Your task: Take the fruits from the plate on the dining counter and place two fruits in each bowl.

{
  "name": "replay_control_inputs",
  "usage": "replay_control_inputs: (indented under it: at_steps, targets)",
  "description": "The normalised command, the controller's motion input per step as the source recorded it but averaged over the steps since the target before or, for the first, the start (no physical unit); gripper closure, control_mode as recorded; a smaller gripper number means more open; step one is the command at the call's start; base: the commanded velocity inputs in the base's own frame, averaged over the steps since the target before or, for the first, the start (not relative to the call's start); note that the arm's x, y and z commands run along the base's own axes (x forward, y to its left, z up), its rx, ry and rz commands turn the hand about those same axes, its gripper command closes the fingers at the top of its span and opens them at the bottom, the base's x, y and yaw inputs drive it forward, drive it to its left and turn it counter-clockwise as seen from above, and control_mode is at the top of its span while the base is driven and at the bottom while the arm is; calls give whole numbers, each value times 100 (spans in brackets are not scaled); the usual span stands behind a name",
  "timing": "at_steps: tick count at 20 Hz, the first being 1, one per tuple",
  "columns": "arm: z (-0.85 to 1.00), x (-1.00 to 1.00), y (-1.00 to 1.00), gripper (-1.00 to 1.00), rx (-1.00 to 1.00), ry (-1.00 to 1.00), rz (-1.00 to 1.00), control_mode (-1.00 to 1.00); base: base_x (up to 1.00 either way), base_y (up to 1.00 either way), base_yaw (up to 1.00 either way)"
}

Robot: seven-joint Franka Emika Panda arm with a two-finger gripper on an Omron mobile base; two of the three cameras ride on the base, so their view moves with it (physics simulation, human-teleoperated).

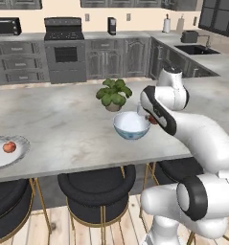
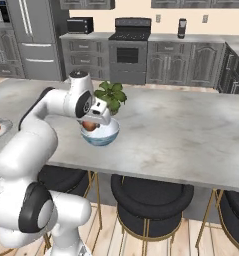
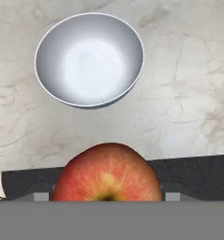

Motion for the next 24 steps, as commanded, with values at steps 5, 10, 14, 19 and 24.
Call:
replay_control_inputs:
  at_steps: [5, 10, 14, 19, 24]
  targets:
    - [-49, 90, 13, 100, 0, 2, 0, -100, 0, 0, 0]
    - [-86, 60, 28, 100, 0, 2, 0, -100, 0, 0, 0]
    - [-71, 39, 15, 100, 0, 1, 0, -100, 0, 0, 0]
    - [-21, 42, 0, 100, 0, 0, 0, -100, 0, 0, 0]
    - [-3, 44, 0, 100, 0, 0, 0, -100, 0, 0, 0]
